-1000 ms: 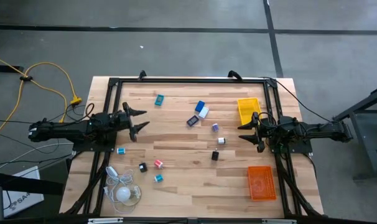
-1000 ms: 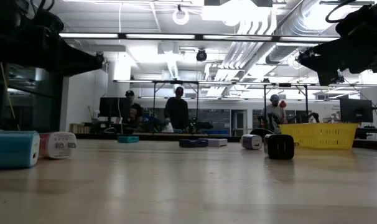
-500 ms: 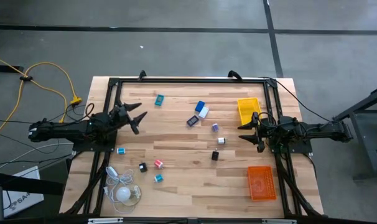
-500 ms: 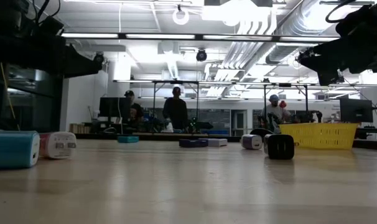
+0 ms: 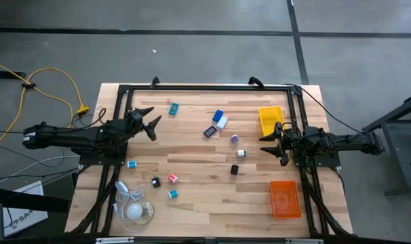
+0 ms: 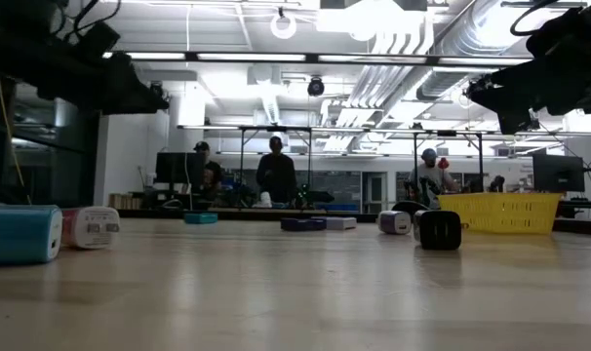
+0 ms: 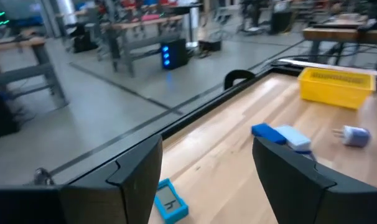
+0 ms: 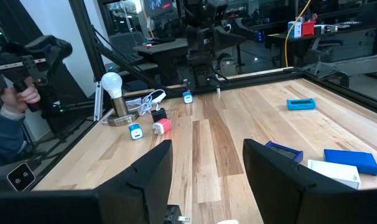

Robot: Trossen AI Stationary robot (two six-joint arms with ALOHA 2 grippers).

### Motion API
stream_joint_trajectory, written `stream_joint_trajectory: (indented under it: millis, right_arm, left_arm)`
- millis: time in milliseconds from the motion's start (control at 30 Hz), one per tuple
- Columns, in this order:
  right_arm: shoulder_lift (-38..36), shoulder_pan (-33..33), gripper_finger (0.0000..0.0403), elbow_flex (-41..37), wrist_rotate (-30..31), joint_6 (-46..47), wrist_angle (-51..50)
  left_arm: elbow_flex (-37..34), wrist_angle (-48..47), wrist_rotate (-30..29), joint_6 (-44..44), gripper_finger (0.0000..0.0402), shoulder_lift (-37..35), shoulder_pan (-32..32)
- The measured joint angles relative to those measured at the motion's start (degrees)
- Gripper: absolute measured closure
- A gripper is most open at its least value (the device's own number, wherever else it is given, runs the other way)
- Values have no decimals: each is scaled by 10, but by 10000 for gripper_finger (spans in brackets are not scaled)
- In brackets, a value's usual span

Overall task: Pick & Place Office items
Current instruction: Put the light blue digital clock into the yellow bin

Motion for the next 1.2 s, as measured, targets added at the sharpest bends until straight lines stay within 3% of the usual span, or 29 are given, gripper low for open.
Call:
stream_joint_trajectory:
  millis: [267, 733, 1000, 1200]
  right_arm:
    - [0, 0, 220, 0, 0, 0, 0]
    - [0, 0, 220, 0, 0, 0, 0]
    - [0, 0, 220, 0, 0, 0, 0]
    - [0, 0, 220, 0, 0, 0, 0]
  left_arm:
    - [111, -20, -42, -66, 159, 169, 1]
    - [325, -292, -45, -243, 159, 332, 47]
    - [392, -432, 72, -350, 159, 394, 120]
    - [408, -451, 159, -360, 159, 430, 184]
